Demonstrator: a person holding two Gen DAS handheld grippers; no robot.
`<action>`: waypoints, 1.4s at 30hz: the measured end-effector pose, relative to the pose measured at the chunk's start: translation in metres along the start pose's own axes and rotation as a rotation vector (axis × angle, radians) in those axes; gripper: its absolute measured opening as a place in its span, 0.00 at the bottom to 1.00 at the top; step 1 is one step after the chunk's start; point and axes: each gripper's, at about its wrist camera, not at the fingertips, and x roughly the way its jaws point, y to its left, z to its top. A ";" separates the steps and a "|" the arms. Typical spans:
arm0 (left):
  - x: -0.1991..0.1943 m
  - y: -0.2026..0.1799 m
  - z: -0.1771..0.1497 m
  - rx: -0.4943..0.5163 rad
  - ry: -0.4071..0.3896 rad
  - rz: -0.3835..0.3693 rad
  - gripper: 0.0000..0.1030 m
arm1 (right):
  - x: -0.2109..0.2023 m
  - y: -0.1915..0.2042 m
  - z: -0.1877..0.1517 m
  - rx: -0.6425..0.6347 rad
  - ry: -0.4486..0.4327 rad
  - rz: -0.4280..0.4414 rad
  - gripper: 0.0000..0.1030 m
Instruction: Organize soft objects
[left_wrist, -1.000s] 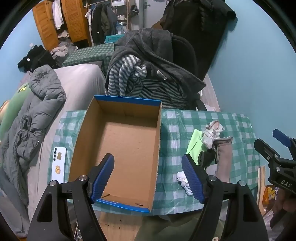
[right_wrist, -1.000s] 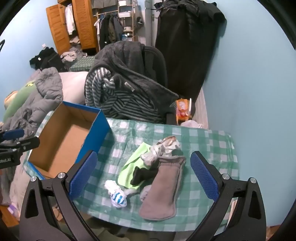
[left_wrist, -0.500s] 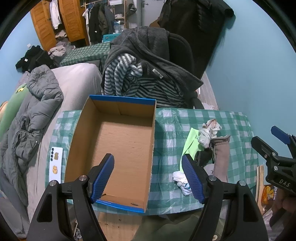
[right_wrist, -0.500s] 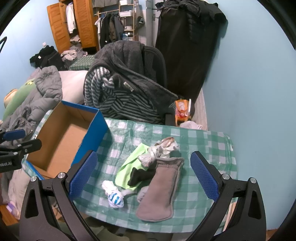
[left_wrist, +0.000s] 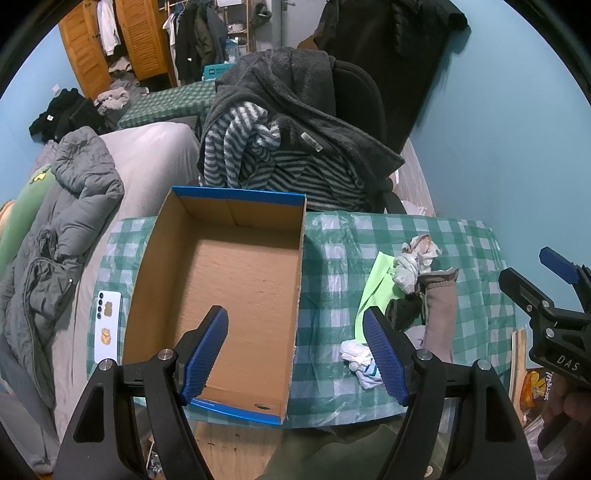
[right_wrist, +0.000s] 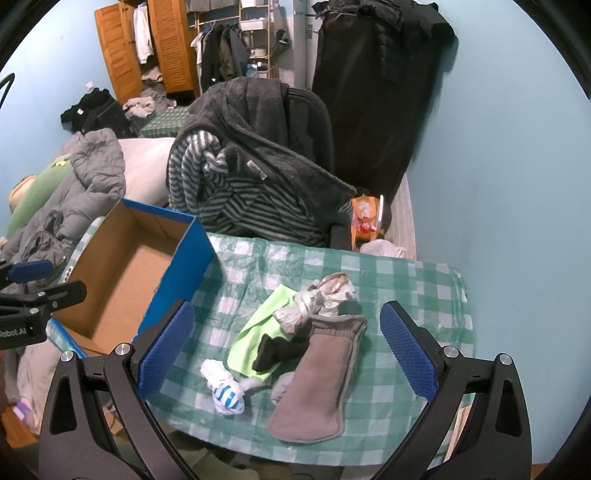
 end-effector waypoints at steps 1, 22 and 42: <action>0.001 -0.001 -0.001 0.001 0.001 0.000 0.75 | 0.000 0.000 0.000 0.001 0.001 0.000 0.98; 0.003 -0.006 0.000 0.000 0.006 0.002 0.75 | 0.001 -0.003 0.002 0.002 0.004 0.001 0.98; 0.006 -0.011 -0.001 0.002 0.013 0.001 0.75 | 0.002 -0.005 0.000 0.000 0.010 0.000 0.98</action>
